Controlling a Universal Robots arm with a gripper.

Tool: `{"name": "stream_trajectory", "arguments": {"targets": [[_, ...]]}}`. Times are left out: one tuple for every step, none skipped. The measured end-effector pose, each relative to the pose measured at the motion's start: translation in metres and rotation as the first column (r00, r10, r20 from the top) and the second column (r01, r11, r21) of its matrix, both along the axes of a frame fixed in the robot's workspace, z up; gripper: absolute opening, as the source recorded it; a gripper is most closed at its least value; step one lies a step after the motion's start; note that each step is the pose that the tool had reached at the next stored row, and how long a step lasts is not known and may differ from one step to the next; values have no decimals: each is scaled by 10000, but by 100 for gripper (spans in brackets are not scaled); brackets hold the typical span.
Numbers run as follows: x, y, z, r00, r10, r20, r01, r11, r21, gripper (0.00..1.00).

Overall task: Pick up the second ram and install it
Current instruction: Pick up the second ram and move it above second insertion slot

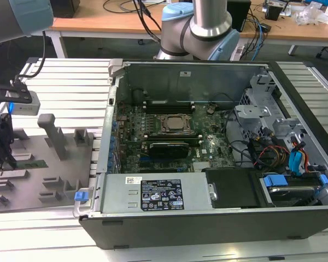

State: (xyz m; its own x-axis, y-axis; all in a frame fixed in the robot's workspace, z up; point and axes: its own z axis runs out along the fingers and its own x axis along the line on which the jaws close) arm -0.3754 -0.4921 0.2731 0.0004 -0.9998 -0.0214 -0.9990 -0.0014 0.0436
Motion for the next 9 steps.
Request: {"name": "stream_trajectory", "arguments": {"targets": [[0, 0, 11, 10000, 0, -1, 0, 10000, 0, 14], [0, 0, 34, 10000, 0, 0, 0, 10000, 0, 14], [0, 0, 47, 10000, 0, -1, 0, 10000, 0, 14], [0, 0, 64, 10000, 0, 0, 0, 10000, 0, 14], [0, 0, 78, 10000, 0, 0, 0, 10000, 0, 14], [0, 0, 89, 10000, 0, 0, 0, 10000, 0, 14], [0, 0, 96, 10000, 0, 0, 0, 10000, 0, 14], [0, 0, 108, 10000, 0, 0, 0, 10000, 0, 14], [0, 0, 130, 10000, 0, 0, 0, 10000, -1, 14]]}}
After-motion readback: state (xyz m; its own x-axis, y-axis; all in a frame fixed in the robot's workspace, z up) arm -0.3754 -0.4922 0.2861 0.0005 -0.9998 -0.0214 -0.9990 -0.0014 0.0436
